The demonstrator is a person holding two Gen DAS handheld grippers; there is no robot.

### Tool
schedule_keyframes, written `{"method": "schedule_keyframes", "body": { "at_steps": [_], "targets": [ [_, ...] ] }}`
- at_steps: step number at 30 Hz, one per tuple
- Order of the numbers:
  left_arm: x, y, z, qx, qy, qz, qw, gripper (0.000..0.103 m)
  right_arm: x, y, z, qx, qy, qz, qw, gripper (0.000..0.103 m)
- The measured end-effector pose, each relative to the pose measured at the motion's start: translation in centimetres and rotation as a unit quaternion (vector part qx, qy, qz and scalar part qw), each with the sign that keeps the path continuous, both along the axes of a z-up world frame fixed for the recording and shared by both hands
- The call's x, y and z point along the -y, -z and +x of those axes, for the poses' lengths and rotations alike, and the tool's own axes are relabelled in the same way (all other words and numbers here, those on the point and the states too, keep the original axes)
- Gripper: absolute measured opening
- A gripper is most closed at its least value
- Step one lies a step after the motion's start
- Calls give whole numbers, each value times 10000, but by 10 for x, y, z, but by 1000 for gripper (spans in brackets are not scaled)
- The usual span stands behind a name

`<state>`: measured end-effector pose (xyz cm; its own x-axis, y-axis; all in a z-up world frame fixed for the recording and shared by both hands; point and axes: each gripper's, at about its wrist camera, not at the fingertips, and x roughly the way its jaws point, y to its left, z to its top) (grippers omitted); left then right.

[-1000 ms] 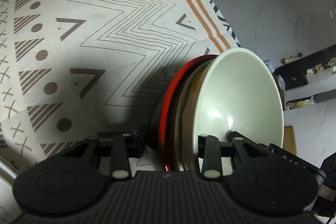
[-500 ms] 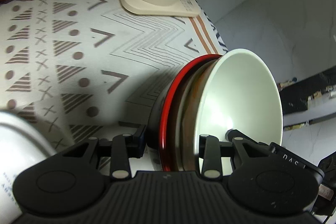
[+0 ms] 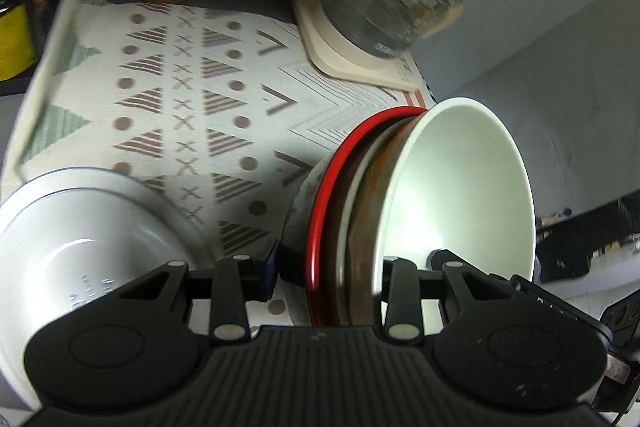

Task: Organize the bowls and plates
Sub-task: 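Lift the red and green bowl stack with both grippers toward the plate stack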

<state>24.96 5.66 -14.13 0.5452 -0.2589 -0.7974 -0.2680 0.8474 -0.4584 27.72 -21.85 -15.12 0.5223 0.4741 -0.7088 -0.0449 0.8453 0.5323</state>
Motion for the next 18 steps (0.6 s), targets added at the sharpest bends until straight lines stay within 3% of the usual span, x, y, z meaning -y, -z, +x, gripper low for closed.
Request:
{"method": "schedule_keyframes", "body": {
  "at_steps": [18],
  "targets": [
    [-75,-5,-79,-13,-1274,-40,9918,35,-84,-3,-13,-18,-1344,-43,9909,31]
  ]
}}
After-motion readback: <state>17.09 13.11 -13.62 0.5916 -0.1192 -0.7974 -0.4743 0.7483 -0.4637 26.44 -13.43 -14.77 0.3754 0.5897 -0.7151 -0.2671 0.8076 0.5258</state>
